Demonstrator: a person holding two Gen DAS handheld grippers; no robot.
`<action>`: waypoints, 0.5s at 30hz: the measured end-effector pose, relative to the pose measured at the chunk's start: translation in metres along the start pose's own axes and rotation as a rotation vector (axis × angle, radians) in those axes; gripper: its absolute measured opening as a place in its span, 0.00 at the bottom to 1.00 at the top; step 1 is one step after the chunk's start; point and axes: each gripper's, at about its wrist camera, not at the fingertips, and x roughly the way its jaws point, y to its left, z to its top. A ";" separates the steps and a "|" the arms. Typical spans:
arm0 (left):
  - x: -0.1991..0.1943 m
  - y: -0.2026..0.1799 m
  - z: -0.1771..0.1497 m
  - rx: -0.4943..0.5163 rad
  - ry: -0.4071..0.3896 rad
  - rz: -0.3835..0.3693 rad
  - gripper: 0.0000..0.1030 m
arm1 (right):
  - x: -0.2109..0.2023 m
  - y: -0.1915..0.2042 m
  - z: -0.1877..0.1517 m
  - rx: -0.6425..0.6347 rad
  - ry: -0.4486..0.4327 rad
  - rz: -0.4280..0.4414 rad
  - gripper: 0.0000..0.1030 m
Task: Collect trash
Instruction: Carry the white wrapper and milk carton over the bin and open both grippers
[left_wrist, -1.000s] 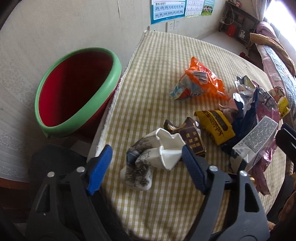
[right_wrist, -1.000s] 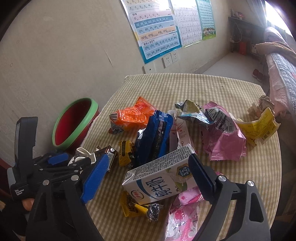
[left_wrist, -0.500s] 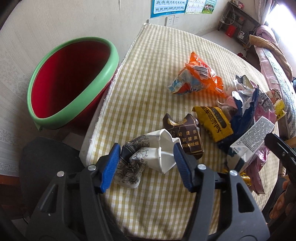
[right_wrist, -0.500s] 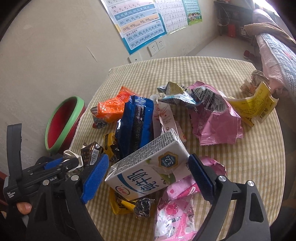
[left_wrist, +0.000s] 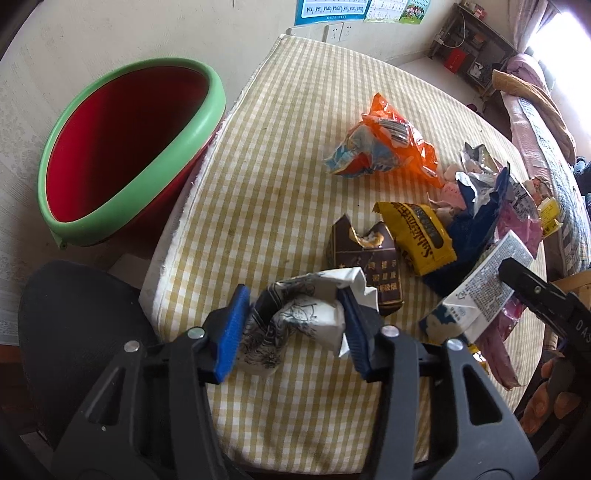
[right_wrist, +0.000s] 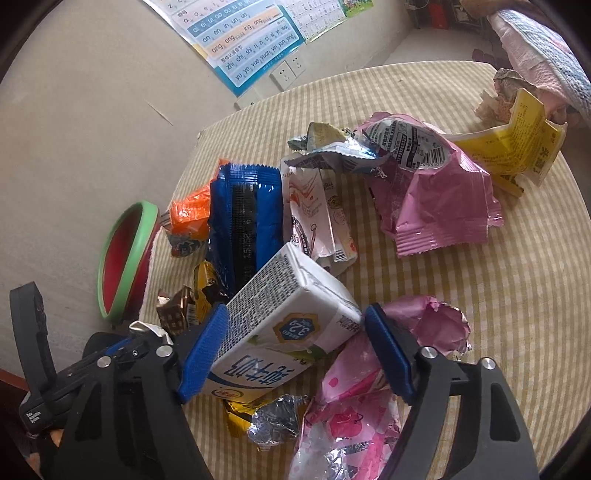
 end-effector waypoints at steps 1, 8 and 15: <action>-0.002 0.001 0.000 -0.003 -0.007 -0.010 0.46 | -0.002 -0.002 0.000 0.016 -0.005 0.015 0.65; -0.023 0.002 0.000 -0.018 -0.086 -0.022 0.45 | -0.025 -0.002 0.002 0.022 -0.049 0.040 0.57; -0.055 0.004 0.009 -0.014 -0.202 -0.008 0.45 | -0.067 0.017 0.010 -0.044 -0.171 0.029 0.54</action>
